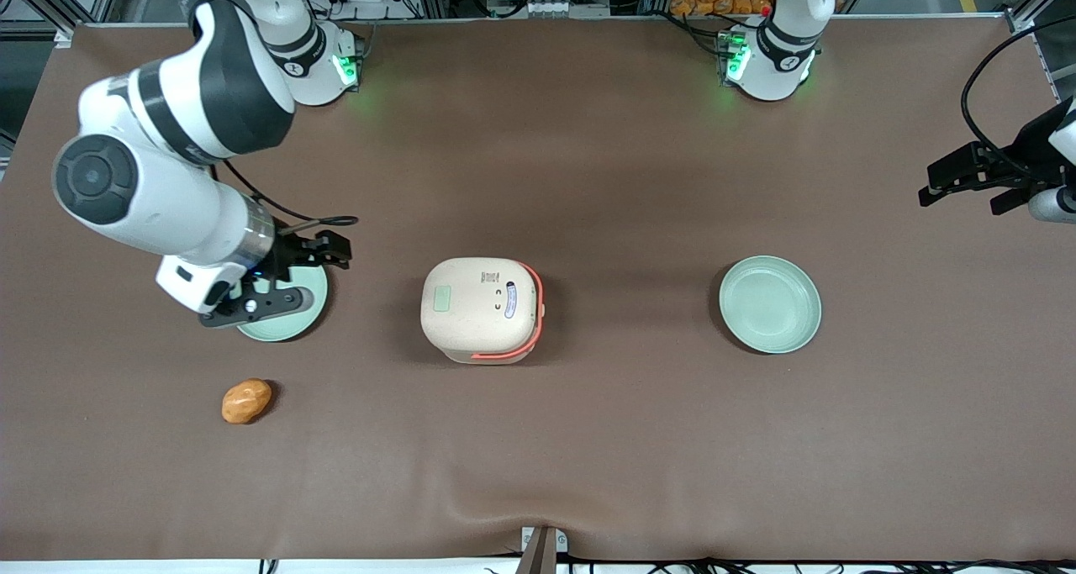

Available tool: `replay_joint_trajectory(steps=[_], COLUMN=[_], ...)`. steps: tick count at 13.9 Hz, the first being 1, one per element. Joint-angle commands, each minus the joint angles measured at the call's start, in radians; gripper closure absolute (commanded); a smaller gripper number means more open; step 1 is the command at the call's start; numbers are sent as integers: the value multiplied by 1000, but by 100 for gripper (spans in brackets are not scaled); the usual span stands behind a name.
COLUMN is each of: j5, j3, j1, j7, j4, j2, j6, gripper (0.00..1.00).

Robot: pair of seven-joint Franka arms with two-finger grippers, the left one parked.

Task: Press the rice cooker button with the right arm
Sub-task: 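Move the right gripper over the white rice cooker's lid button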

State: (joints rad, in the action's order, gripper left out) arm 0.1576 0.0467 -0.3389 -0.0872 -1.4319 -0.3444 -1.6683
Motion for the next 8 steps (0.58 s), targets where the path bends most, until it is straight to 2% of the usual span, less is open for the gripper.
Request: replay_joint_trajectory(steps=[1,2,3,8], j5=[48,54,54,36], j3=[10,10,10,12], j1=[-31,-38,-57,-149], j7=[-16,-16,-17,-192], j4=[16,16,16,18], j2=[-27,-44,-65,-117], j6=[-37,-69,-102,-166], gripper=[67,86,98,100])
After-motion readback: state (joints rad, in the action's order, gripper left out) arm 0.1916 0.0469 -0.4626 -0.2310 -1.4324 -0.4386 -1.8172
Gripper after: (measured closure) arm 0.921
